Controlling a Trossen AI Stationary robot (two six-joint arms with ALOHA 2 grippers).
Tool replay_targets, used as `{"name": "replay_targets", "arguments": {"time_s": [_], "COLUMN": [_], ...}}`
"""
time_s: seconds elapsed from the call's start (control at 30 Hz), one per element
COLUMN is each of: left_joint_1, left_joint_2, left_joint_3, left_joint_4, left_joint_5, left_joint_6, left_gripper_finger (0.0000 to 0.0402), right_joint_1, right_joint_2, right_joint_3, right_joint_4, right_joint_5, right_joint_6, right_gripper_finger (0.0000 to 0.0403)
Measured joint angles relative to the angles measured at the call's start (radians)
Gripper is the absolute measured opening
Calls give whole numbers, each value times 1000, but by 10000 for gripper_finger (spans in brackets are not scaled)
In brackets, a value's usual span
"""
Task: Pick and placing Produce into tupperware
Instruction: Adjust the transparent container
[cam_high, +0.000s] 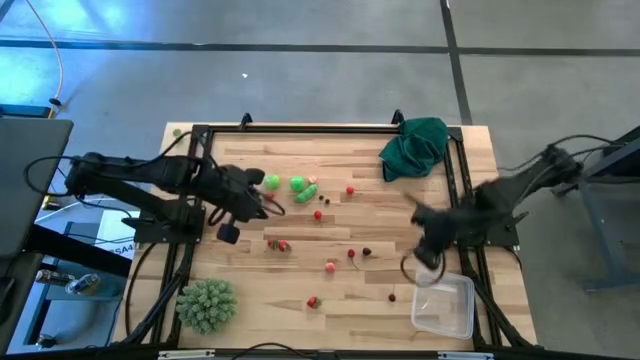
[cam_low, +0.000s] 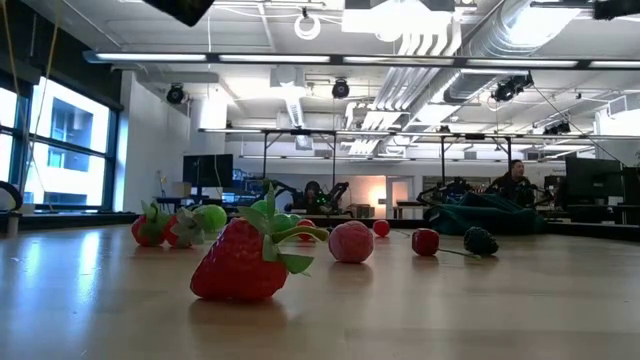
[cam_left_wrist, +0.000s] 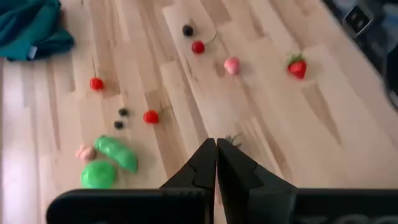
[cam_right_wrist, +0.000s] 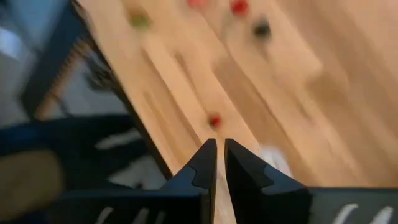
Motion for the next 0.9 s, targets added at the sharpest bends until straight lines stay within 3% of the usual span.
{"name": "replay_targets", "arguments": {"time_s": [0.23, 0.43, 0.6, 0.9], "left_joint_1": [-94, -105, -104, -104], "left_joint_2": [-2, -2, 1, 25], "left_joint_3": [-1, -2, -2, -3], "left_joint_4": [-19, -18, -15, 18], "left_joint_5": [-97, -103, -103, -103], "left_joint_6": [-37, -38, -27, -19], "left_gripper_finger": [5, 5, 5, 5], "right_joint_1": [257, 361, 366, 278], "right_joint_2": [195, 342, 462, 596], "right_joint_3": [-4, -4, -4, -5], "right_joint_4": [-39, -20, -5, 55], "right_joint_5": [0, -15, -50, -107], "right_joint_6": [338, 498, 505, 347], "right_gripper_finger": [25, 25, 25, 25]}}
